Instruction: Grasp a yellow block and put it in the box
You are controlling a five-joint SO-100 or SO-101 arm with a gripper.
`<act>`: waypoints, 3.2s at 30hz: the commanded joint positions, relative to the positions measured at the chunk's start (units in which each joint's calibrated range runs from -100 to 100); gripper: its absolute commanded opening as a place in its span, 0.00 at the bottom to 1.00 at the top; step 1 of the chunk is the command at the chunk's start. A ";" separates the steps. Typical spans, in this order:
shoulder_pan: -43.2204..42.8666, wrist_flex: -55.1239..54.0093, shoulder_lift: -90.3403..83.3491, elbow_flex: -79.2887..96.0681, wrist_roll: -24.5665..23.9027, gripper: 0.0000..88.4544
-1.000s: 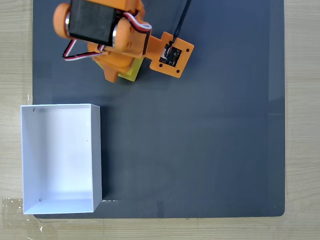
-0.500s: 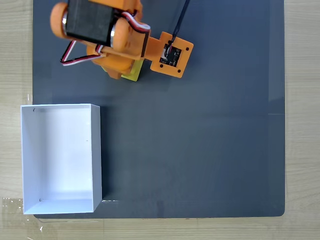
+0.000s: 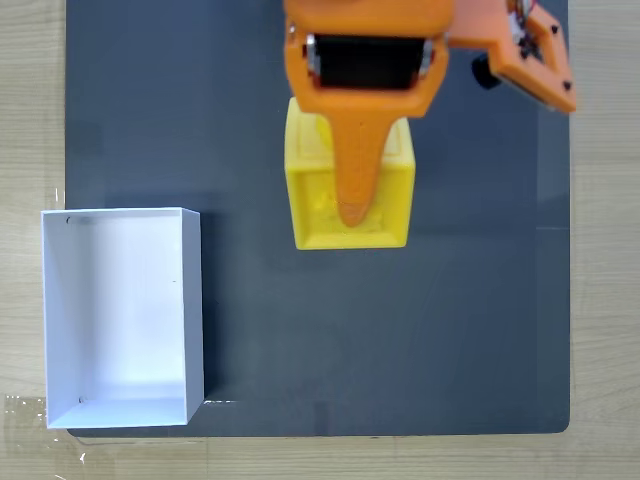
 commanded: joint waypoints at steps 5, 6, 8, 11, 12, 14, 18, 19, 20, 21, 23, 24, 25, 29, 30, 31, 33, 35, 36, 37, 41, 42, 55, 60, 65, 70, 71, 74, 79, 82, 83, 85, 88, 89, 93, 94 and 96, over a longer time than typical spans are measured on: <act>0.69 -7.05 -13.66 -5.21 -0.09 0.33; 2.45 -9.14 -14.34 -5.21 -0.03 0.33; 6.24 -13.68 -15.02 -5.21 0.18 0.33; 11.29 -21.27 -14.43 -4.94 0.18 0.33; 12.56 -23.71 -13.83 -4.40 0.23 0.33; 14.66 -27.38 -11.55 -4.22 0.23 0.33; 18.45 -31.39 -3.92 -5.21 0.23 0.33; 19.37 -32.27 -1.80 -5.21 0.23 0.33; 20.47 -33.14 0.23 -5.21 0.23 0.33; 21.39 -34.01 2.10 -5.21 0.23 0.33; 23.16 -35.84 6.17 -5.21 0.23 0.33; 23.84 -36.98 8.12 -5.21 0.23 0.33; 24.59 -38.02 9.98 -5.21 0.28 0.33; 26.78 -41.34 16.34 -5.21 0.28 0.33; 27.29 -41.60 17.69 -5.21 0.28 0.33; 27.71 -41.86 19.13 -5.21 0.28 0.33; 28.38 -41.86 21.59 -5.31 0.28 0.33; 29.14 -42.04 23.62 -5.31 0.28 0.33; 29.39 -42.48 24.56 -5.31 0.28 0.33; 29.81 -43.09 25.40 -5.31 0.28 0.33; 30.74 -45.01 28.88 -5.31 0.33 0.33; 30.82 -45.01 29.73 -5.31 0.39 0.33; 30.23 -44.92 35.06 -5.03 6.21 0.35; 29.98 -44.13 35.06 -4.40 6.63 0.51; 29.31 -43.96 34.47 -4.40 7.10 0.67; 28.46 -42.65 33.03 -5.21 7.89 0.68; 28.38 -42.56 32.01 -5.03 7.73 0.68; 27.45 -42.39 28.45 -4.13 7.52 0.68; 25.69 -40.21 21.25 -3.59 6.42 0.68; 25.18 -36.89 16.17 -3.68 2.96 0.64; 24.93 -35.58 14.30 -3.68 1.80 0.60; 24.17 -32.61 10.32 -3.68 -0.51 0.50; 22.74 -28.69 3.88 -3.68 -3.50 0.30; 22.07 -27.64 1.67 -3.68 -4.23 0.24; 18.03 -22.49 -7.14 -2.77 -6.38 0.01; 16.68 -21.27 -9.34 -1.69 -6.54 0.01; 13.82 -19.70 -14.09 1.84 -6.54 0.02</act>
